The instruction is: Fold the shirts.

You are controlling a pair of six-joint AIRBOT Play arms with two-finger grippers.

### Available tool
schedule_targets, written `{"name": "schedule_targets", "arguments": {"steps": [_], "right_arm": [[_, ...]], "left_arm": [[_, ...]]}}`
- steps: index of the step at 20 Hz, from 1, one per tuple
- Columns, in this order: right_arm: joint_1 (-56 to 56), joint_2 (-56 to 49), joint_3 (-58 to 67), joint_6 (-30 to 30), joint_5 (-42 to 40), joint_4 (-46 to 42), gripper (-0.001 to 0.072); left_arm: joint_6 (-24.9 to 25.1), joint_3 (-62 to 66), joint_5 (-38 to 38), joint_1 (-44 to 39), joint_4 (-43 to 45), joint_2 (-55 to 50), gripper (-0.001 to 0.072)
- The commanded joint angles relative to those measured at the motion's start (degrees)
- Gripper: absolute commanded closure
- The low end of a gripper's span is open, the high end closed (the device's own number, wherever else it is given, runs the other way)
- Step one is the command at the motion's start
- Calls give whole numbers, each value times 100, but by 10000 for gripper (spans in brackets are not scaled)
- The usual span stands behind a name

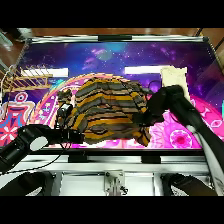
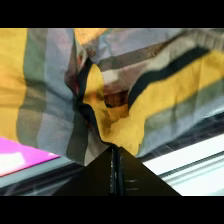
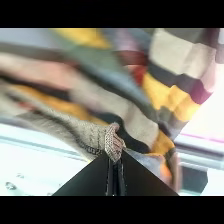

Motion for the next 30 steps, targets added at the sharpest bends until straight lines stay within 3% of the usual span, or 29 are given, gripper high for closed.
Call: {"name": "schedule_targets", "arguments": {"steps": [1,2,3,4,5,8,14,18,20,25,27,28,30], "right_arm": [[2,1128,348,-669,728,470,637],[4,1423,345,-763,855,673,637],[44,1635,345,-791,848,791,637],[136,1810,345,-798,811,815,637],[286,1965,345,-809,761,796,637],[748,2149,345,-651,610,697,637],[1464,1965,343,-393,409,-157,637],[1478,1840,334,-398,422,-203,637],[1478,1834,332,-398,422,-240,637],[1478,1834,332,-398,420,-306,637],[1478,1834,334,-398,420,-308,637],[1478,1834,332,-398,417,-310,637],[1478,1834,332,-398,417,-352,637]], "left_arm": [[-4,-2,2,-4,-498,2,594],[-4,-2,2,-2,-647,2,443],[-7,-2,2,-2,-831,2,232],[-7,2,7,2,-1005,2,127],[-4,2,28,4,-1187,4,96],[-4,81,424,9,-1744,-2,96],[7,83,1965,7,-2723,-658,98],[811,157,2533,2,-3825,-1451,101],[1222,369,2590,9,-4039,-1633,101],[1443,566,2203,101,-4030,-2135,120],[1687,566,1419,131,-4019,-2352,264],[1825,566,1115,142,-4019,-2402,289],[1967,568,887,153,-4019,-2352,516]]}}
